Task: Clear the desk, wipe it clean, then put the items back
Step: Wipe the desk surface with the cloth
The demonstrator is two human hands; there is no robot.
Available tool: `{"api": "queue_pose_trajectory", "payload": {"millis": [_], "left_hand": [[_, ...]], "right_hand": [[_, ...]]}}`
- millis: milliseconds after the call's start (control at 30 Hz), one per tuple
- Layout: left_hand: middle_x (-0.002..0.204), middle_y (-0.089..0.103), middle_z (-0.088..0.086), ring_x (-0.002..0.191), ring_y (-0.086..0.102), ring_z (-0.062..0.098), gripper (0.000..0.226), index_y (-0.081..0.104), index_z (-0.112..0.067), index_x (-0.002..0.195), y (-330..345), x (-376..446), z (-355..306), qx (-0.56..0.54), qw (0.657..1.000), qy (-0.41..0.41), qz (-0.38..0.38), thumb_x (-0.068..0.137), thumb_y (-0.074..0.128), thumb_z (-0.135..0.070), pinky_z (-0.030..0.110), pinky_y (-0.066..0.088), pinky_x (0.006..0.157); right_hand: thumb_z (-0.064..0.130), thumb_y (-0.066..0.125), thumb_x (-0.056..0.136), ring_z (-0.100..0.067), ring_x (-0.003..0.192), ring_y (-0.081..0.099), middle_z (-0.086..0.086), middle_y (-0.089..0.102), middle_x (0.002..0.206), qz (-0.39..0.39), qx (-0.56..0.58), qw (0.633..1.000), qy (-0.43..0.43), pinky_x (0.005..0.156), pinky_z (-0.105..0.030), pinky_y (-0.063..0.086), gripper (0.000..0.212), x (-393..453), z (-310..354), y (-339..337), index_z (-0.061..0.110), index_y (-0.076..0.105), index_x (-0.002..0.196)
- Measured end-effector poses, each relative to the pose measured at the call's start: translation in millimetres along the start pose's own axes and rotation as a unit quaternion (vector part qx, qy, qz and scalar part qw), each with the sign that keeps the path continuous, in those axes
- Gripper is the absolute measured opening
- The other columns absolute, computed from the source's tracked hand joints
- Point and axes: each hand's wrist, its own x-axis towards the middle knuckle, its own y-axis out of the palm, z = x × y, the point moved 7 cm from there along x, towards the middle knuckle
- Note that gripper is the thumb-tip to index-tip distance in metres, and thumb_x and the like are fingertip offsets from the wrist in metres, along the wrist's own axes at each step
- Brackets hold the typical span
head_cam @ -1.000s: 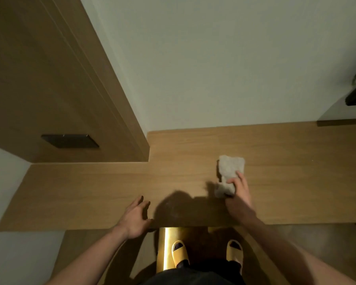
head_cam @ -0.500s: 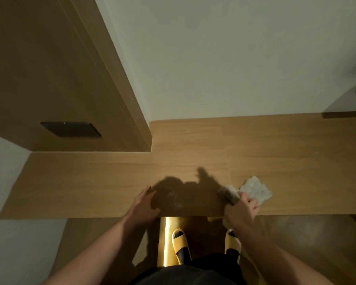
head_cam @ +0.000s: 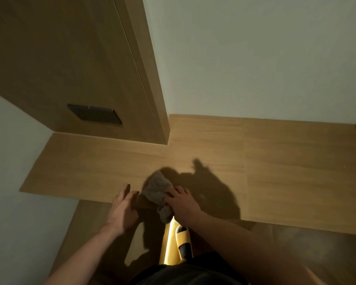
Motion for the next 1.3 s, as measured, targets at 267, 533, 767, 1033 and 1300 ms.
{"api": "queue_pose_trajectory", "payload": {"millis": [267,533,767,1033,1300], "left_hand": [[0.170,0.015,0.009,0.154,0.020,0.035,0.086,0.041,-0.018,0.156,34,14,-15,0.032,0.997,-0.011,0.070,0.073,0.053,-0.037,0.043,0.027,0.124],[0.172,0.003,0.004,0.156,0.015,0.031,0.079,0.033,-0.020,0.160,45,36,-69,0.053,0.991,0.037,0.119,0.087,0.063,-0.023,0.040,0.025,0.125],[0.171,0.009,0.010,0.156,0.015,0.032,0.078,0.035,-0.019,0.159,55,39,-72,0.095,0.985,0.063,0.127,0.086,0.063,-0.029,0.041,0.020,0.126],[0.171,0.003,0.012,0.158,0.006,0.031,0.084,0.025,-0.020,0.162,67,40,-66,0.194,0.968,0.057,0.149,0.088,0.061,-0.032,0.036,0.016,0.126],[0.171,-0.018,-0.001,0.158,-0.006,0.034,0.095,0.002,-0.033,0.165,86,48,-94,0.238,0.940,0.083,0.229,0.090,0.062,-0.027,0.052,0.017,0.126]], "right_hand": [[0.023,0.073,0.071,-0.026,0.135,0.048,0.010,0.046,0.153,-0.038,0.033,0.987,0.152,0.101,-0.044,0.045,0.063,-92,-118,-15,0.036,0.060,0.131],[0.014,0.068,0.086,-0.024,0.134,0.045,0.008,0.042,0.157,-0.113,0.021,0.941,0.319,0.110,-0.044,0.041,0.040,-129,-209,-111,0.038,0.062,0.118],[0.015,0.078,0.074,-0.027,0.139,0.041,0.002,0.042,0.157,-0.151,0.064,0.985,0.049,0.112,-0.038,0.037,0.058,-40,-87,-102,0.029,0.062,0.128],[0.024,0.062,0.087,-0.022,0.150,0.033,0.009,0.037,0.161,-0.012,0.044,0.992,0.117,0.115,-0.042,0.032,0.048,-42,-82,-18,0.029,0.059,0.135],[0.010,0.071,0.084,-0.019,0.144,0.043,0.009,0.036,0.163,-0.064,0.041,0.921,0.382,0.120,-0.040,0.035,0.047,-183,-218,-74,0.034,0.064,0.124]]}}
